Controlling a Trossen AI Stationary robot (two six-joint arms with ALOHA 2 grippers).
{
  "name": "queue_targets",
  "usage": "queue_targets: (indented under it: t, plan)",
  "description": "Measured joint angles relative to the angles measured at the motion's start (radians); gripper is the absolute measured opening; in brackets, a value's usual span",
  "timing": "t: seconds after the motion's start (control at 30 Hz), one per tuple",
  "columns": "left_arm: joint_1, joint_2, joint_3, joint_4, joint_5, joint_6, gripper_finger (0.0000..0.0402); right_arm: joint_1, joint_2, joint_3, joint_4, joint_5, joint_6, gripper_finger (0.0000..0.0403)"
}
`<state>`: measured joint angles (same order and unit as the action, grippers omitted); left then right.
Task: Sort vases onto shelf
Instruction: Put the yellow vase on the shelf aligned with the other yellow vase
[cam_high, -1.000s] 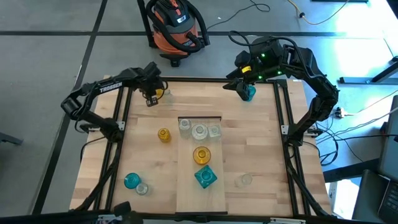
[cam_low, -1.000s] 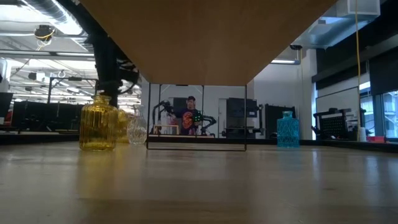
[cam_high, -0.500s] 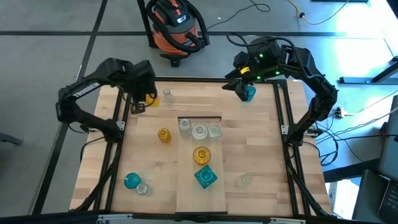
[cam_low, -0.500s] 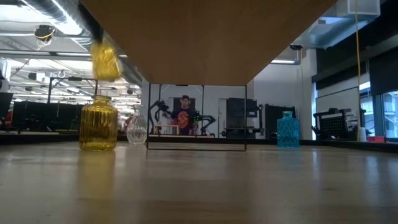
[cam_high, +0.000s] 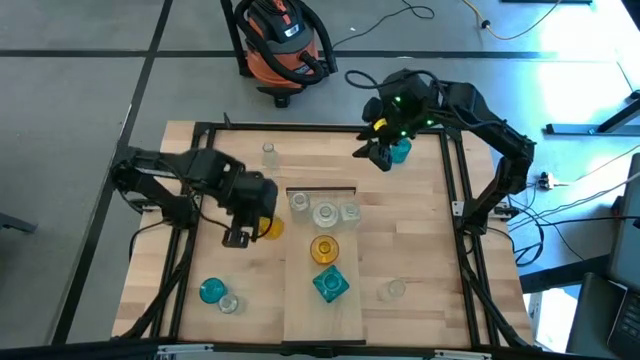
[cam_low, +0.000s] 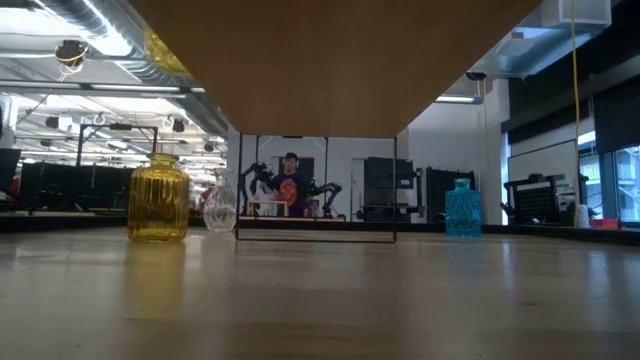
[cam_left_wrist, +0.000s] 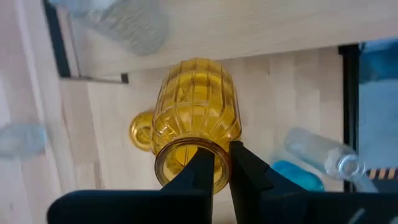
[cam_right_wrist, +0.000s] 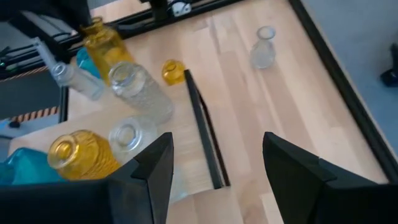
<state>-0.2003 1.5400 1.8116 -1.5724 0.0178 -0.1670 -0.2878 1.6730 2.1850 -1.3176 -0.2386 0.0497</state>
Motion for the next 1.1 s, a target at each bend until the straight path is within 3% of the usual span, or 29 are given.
queue_targets:
  t: [0.13,0.3,0.37,0.57,0.77,1.1]
  plan:
    - [-0.021,-0.001,-0.003,0.0,-0.002,-0.119,0.0018,0.0,0.0,-0.017,0.016,-0.041,-0.029,0.0205]
    - [-0.052,-0.001,0.0,0.0,0.045,-0.203,0.0018,0.002,0.0,-0.031,0.054,-0.251,-0.061,0.0205]
    - [-0.067,-0.001,0.005,0.001,0.045,-0.244,0.0017,0.017,-0.001,-0.039,0.003,-0.288,-0.065,0.0205]
    - [-0.09,-0.002,0.006,0.001,0.018,-0.297,0.0017,0.1,-0.004,-0.044,-0.263,-0.106,-0.102,0.0205]
    - [-0.071,-0.002,0.007,0.001,-0.027,-0.296,0.0017,0.18,-0.023,-0.191,-0.175,-0.06,-0.007,0.0205]
    - [-0.061,-0.002,0.007,0.001,-0.035,-0.268,0.0016,0.185,-0.02,-0.511,0.014,-0.052,0.079,0.0204]
